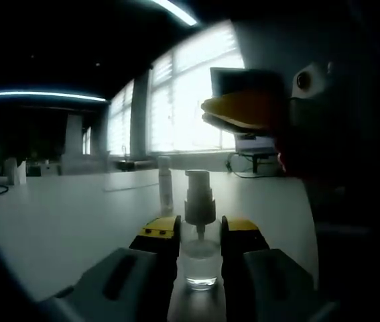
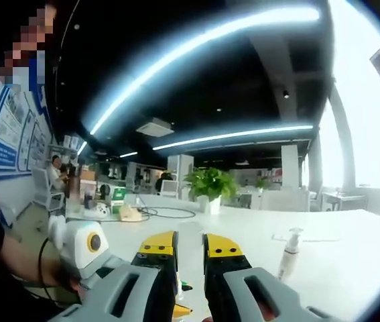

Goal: Clamp pump bottle remove cover press pump head put on cover

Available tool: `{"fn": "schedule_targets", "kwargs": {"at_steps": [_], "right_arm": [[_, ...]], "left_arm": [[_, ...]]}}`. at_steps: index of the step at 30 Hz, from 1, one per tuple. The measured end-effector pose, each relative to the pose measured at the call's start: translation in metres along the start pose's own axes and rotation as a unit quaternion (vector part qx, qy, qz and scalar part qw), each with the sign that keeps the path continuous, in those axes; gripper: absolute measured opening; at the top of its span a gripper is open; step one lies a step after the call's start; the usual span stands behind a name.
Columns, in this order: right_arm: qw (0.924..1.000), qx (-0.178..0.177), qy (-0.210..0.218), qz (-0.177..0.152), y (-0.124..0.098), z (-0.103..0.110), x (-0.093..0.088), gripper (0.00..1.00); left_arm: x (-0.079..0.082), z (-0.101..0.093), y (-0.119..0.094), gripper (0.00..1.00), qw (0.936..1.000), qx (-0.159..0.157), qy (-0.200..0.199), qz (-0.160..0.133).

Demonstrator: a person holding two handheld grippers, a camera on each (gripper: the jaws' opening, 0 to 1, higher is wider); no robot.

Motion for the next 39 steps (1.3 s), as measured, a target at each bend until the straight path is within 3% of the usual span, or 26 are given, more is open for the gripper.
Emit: {"fn": "schedule_targets", "kwargs": {"at_steps": [16,28,33,39], "right_arm": [[0.9972,-0.07,0.009,-0.024,-0.033,-0.048,0.005,0.09],[0.9927,-0.116,0.022,-0.024,-0.057,-0.068,-0.01,0.1],[0.9922,-0.125,-0.005,0.005,-0.057,-0.073,-0.026,0.1],[0.9892,-0.143,0.022,0.025,-0.057,-0.084,-0.043,0.1]], "left_arm": [[0.0,0.001,0.0,0.15,1.0,0.002,-0.001,0.001],[-0.001,0.001,0.0,0.15,1.0,0.002,0.003,0.0],[-0.001,0.001,0.0,0.15,1.0,0.002,0.002,0.0],[-0.001,0.001,0.001,0.15,1.0,0.002,0.001,0.0]]}}
Point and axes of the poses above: the point that each gripper's makers call its tool centre point, and the gripper's own axes: y roughly forward along the fingers, z roughly to its left, x roughly out of its top, the point moved 5 cm from there along -y, roughly backward along the fingers, and after that the axes turned 11 degrees about y, right-handed, at the moved point
